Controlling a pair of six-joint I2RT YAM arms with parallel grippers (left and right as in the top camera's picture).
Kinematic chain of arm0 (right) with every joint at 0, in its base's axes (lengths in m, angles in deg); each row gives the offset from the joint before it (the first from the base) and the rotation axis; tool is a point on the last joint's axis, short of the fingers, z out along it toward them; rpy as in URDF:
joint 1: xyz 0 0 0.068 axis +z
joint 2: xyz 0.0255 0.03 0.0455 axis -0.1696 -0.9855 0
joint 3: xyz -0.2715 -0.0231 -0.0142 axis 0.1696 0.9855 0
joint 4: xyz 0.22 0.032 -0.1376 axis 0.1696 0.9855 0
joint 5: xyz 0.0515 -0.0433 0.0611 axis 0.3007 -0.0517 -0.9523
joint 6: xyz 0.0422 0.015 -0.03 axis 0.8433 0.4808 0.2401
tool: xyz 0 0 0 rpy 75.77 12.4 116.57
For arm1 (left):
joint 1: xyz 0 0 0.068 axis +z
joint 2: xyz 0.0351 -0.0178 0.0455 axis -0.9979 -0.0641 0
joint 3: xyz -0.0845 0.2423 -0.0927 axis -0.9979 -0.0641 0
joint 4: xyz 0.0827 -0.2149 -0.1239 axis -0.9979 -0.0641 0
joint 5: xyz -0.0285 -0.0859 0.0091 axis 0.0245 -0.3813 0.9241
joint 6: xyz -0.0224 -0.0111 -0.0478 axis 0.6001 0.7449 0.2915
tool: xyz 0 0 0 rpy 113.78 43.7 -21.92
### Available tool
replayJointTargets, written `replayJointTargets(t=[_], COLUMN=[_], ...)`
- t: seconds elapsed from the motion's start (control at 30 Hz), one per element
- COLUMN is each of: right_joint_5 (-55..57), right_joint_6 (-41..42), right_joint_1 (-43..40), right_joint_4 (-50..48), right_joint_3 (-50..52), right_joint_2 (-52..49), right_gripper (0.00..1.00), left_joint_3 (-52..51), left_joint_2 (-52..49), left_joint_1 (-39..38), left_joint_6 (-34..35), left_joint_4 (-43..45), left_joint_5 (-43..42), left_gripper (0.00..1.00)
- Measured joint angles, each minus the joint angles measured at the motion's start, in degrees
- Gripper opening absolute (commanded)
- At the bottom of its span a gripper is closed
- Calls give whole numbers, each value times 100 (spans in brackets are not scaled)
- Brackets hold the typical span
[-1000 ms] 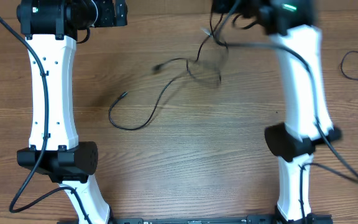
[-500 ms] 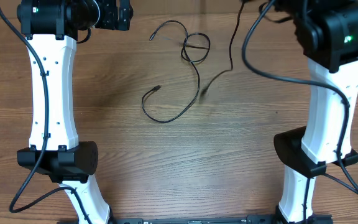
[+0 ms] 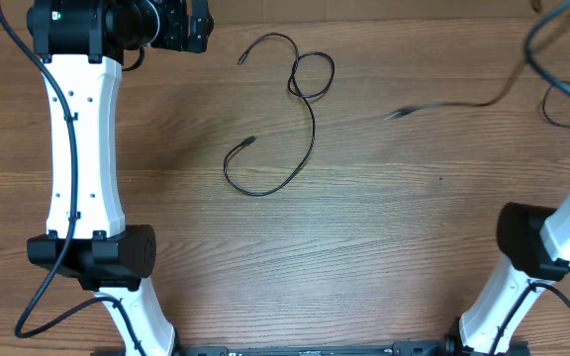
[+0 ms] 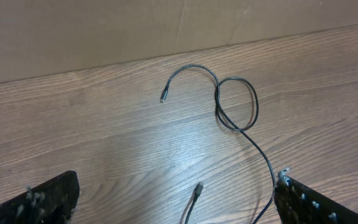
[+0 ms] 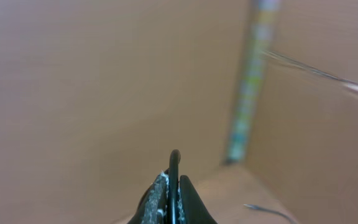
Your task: Untangle cables
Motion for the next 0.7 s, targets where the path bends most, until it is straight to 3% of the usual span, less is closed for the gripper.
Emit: replayJointTargets(t=[0.33,0.53,0.7], right_joint_5=[511,63,-407], right_joint_6=[11,26,177], right_joint_1=[-1569,-2859,-3960], right_joint_4=[52,282,-22], right_joint_3=[0,105,839], right_joint_2=[7,46,133], right_gripper=[4,4,4], left_joint_3=[0,0,0], left_joint_2=[0,0,0], left_joint_1=[0,0,0], left_joint_6=[-39,-42,-42], left_joint_4=[-173,-315,-387], left_joint_5=[4,2,4], left_gripper=[100,100,100])
